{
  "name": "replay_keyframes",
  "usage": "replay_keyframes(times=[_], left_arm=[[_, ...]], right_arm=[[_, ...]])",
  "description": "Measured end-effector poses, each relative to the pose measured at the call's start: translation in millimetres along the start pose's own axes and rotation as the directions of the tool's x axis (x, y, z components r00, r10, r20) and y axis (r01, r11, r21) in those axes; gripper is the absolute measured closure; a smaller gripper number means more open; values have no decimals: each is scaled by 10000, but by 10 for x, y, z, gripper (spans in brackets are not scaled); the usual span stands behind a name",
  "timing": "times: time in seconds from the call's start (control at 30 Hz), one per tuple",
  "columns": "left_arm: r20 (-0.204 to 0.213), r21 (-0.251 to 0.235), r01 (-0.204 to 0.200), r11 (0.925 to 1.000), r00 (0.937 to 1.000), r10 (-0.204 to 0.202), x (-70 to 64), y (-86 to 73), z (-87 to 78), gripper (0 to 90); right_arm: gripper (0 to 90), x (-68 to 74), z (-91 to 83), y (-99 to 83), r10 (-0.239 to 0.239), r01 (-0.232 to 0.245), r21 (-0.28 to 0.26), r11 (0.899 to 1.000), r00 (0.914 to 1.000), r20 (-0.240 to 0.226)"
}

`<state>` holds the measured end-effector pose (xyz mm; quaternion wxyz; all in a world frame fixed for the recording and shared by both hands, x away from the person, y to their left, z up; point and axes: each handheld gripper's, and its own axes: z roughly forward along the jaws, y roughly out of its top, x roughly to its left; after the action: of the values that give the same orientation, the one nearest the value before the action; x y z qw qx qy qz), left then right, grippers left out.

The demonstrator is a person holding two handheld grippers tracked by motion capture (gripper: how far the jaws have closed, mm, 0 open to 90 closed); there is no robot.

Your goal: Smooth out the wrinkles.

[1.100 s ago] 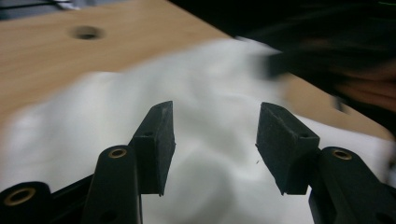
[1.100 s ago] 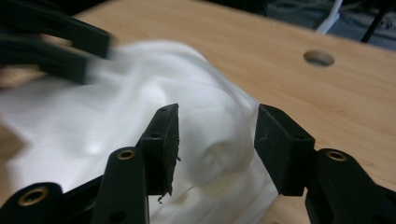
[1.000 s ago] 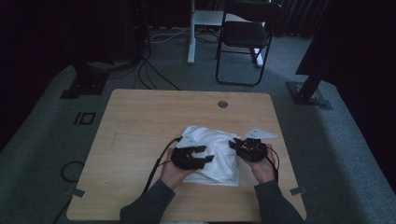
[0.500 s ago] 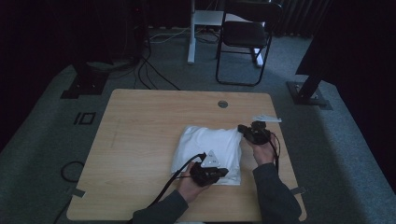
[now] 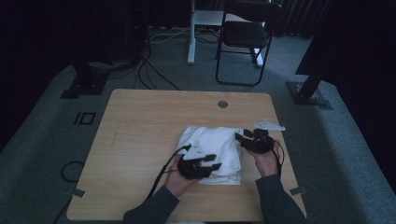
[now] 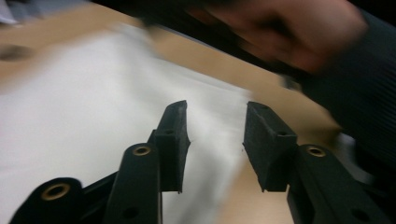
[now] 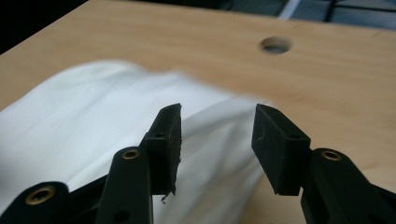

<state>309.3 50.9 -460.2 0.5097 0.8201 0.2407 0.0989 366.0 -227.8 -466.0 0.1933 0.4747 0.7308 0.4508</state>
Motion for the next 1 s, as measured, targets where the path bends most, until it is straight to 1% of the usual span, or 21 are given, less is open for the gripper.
replay_keyframes(times=[0.03, 0.1, 0.13, 0.17, 0.2, 0.27, 0.33, 0.4, 0.43, 0.5, 0.57, 0.6, 0.63, 0.67, 0.7, 0.73, 0.8, 0.83, 0.9, 0.97, 1.0], left_arm=[[-242, -75, 94, 9999, 9997, -96, 72, 6, -39, 589], [-840, -55, 418, 9991, 9956, -421, 279, 6, -100, 576], [-1118, 13, 573, 9984, 9921, -568, 379, -6, -104, 572], [-1405, 50, 839, 9965, 9866, -823, 466, -23, -104, 572], [-1528, 39, 1069, 9943, 9827, -1051, 537, -43, -106, 572], [-1557, 3, 1307, 9914, 9793, -1291, 619, -82, -112, 572], [-1706, 44, 1307, 9914, 9770, -1281, 655, -110, -111, 565], [-1776, 22, 1337, 9910, 9753, -1312, 683, -128, -115, 563], [-1818, -49, 1385, 9903, 9737, -1371, 697, -136, -120, 560], [-1891, -136, 1486, 9888, 9707, -1485, 732, -150, -138, 558], [-2039, -181, 1518, 9882, 9671, -1523, 763, -167, -159, 548], [-2093, -192, 1545, 9878, 9655, -1551, 774, -177, -171, 542], [-2094, -190, 1594, 9870, 9647, -1598, 781, -187, -178, 540], [-2109, -139, 1561, 9876, 9651, -1555, 786, -196, -185, 538], [-2119, -129, 1554, 9878, 9650, -1546, 784, -202, -188, 537], [-2070, -93, 1542, 9880, 9663, -1528, 780, -206, -190, 536], [-2029, -94, 1499, 9887, 9678, -1487, 764, -206, -180, 534], [-1997, -82, 1488, 9888, 9687, -1474, 753, -206, -170, 533], [-1903, -18, 1499, 9887, 9706, -1475, 731, -216, -137, 528], [-1805, 95, 1486, 9888, 9729, -1445, 696, -245, -101, 523], [-1774, 164, 1474, 9889, 9738, -1423, 672, -265, -89, 520]], right_arm=[[519, 45, 1, -52, -34, 35, 117, 9999, 9999, -145], [520, 98, 52, -146, -166, 183, 530, 9984, 9993, -321], [595, 110, 100, -195, -231, 259, 809, 9964, 9991, -349], [724, 111, 138, -235, -288, 325, 1040, 9941, 9989, -362], [809, 106, 150, -264, -249, 279, 1118, 9933, 9993, -278], [870, 100, 67, -286, -182, 199, 919, 9956, 9996, -194], [891, 99, -97, -292, -297, 294, 563, 9980, 9995, 43], [894, 69, -260, -313, -250, 243, 355, 9991, 9995, 181], [894, 55, -321, -333, -252, 242, 371, 9990, 9993, 267], [894, 26, -388, -386, -214, 187, 672, 9976, 9990, 391], [847, -5, -390, -445, -209, 127, 1170, 9931, 9974, 688], [739, -15, -385, -464, -238, 106, 1302, 9914, 9947, 1004], [657, -18, -393, -467, -243, 87, 1182, 9929, 9910, 1313], [598, -9, -418, -454, -129, 13, 878, 9961, 9912, 1321], [559, 19, -453, -423, -67, 15, 472, 9989, 9939, 1099], [538, 71, -483, -382, -235, 227, 93, 9997, 9960, 862], [510, 217, -499, -292, -764, 774, -319, 9965, 9966, 313], [499, 288, -475, -253, -914, 912, -412, 9950, 9958, -34], [494, 410, -366, -227, -1197, 1182, -320, 9925, 9915, -503], [493, 494, -201, -294, -1532, 1555, 324, 9873, 9861, -641], [497, 512, -127, -364, -1563, 1608, 707, 9844, 9855, -657]])
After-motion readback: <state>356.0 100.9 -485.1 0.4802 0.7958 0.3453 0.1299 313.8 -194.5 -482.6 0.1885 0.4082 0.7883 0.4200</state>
